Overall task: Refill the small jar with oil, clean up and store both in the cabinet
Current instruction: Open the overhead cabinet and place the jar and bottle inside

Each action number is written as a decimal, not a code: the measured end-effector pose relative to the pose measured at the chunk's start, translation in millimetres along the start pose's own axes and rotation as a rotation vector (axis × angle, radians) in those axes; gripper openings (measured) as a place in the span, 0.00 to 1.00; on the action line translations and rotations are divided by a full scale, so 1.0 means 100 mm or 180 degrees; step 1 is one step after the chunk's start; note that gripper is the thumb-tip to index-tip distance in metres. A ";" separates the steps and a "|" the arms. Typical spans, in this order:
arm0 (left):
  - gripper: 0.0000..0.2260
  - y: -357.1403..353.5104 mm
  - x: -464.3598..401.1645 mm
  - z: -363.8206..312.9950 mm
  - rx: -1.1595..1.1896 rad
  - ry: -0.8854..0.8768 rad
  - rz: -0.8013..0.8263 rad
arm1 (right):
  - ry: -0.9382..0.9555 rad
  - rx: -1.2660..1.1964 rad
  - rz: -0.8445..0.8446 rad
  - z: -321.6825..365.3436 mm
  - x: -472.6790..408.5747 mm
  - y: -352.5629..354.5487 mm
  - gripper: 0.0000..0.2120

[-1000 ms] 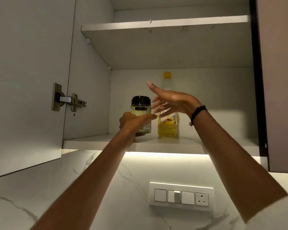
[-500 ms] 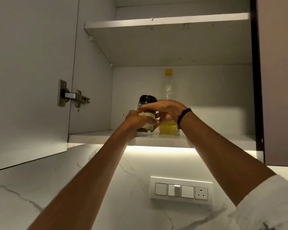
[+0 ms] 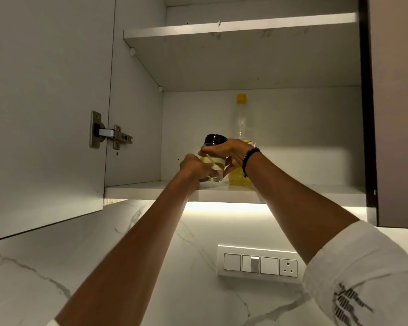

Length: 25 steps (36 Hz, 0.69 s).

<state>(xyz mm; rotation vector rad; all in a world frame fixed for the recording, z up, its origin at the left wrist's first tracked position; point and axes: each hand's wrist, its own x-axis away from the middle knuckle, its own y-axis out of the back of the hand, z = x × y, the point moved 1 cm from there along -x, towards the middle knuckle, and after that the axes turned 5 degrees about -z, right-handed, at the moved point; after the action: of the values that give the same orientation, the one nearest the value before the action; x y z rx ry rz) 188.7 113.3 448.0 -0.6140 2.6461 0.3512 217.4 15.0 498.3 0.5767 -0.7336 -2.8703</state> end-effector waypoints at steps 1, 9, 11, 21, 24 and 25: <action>0.24 0.00 -0.01 0.00 -0.0012 0.0027 -0.0015 | -0.0016 0.0024 0.0013 -0.01 -0.01 -0.01 0.10; 0.23 -0.02 -0.03 -0.03 -0.0022 0.0245 -0.0066 | 0.0245 0.0057 -0.0246 -0.07 -0.13 -0.02 0.24; 0.23 -0.03 -0.03 -0.03 -0.0048 0.0272 -0.0070 | 0.0251 0.0033 -0.0251 -0.09 -0.16 -0.02 0.24; 0.18 -0.01 0.00 -0.05 -0.0268 0.0456 -0.0144 | 0.0577 0.0621 -0.0470 -0.15 -0.37 -0.06 0.38; 0.16 0.00 0.02 -0.05 -0.0239 0.0468 -0.0137 | 0.0593 0.0725 -0.0473 -0.17 -0.41 -0.09 0.40; 0.16 0.01 0.03 -0.05 -0.0208 0.0490 -0.0114 | 0.0606 0.0759 -0.0475 -0.18 -0.43 -0.10 0.40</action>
<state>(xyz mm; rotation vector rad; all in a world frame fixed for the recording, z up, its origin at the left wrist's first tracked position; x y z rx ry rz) 183.8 111.1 451.2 -0.7355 2.7750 0.3958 263.5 24.5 493.5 0.9582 -1.0484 -2.8230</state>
